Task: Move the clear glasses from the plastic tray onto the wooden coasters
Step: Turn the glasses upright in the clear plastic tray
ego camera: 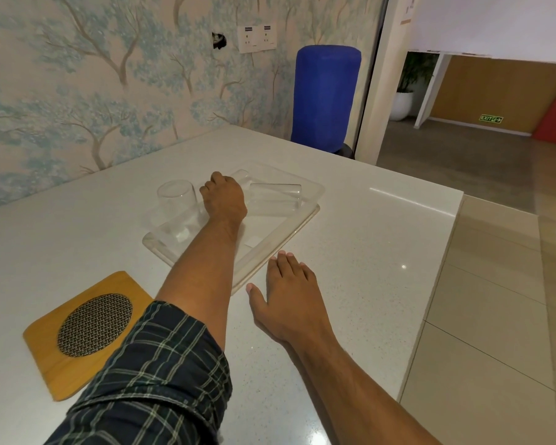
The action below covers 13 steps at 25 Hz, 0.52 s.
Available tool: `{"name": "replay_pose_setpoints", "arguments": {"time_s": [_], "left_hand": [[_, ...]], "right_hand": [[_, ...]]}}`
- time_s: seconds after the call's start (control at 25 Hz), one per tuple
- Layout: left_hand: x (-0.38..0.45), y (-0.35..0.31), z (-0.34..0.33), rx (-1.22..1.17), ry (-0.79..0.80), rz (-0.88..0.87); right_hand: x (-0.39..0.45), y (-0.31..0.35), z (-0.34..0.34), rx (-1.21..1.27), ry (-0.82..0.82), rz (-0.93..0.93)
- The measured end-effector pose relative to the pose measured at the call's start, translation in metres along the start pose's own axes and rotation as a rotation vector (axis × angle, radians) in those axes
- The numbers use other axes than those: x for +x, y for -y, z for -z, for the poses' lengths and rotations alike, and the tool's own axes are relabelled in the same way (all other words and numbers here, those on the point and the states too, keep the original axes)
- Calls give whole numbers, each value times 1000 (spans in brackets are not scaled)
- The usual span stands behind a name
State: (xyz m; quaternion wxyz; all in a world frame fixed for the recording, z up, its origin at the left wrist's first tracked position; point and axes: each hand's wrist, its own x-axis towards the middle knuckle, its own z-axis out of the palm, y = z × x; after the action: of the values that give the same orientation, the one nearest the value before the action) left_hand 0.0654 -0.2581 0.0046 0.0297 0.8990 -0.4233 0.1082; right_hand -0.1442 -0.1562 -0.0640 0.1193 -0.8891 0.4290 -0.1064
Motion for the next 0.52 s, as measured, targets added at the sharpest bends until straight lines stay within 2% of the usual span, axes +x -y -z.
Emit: {"name": "replay_pose_setpoints", "arguments": {"time_s": [0.24, 0.4, 0.52], "left_hand": [[-3, 6, 5, 20, -49, -41], [-4, 2, 50, -39, -120, -59], [2, 0, 62, -145, -117, -50]], "right_hand": [[-2, 0, 1, 0, 13, 9], [-2, 1, 12, 19, -44, 21], [2, 1, 7, 19, -50, 29]]}}
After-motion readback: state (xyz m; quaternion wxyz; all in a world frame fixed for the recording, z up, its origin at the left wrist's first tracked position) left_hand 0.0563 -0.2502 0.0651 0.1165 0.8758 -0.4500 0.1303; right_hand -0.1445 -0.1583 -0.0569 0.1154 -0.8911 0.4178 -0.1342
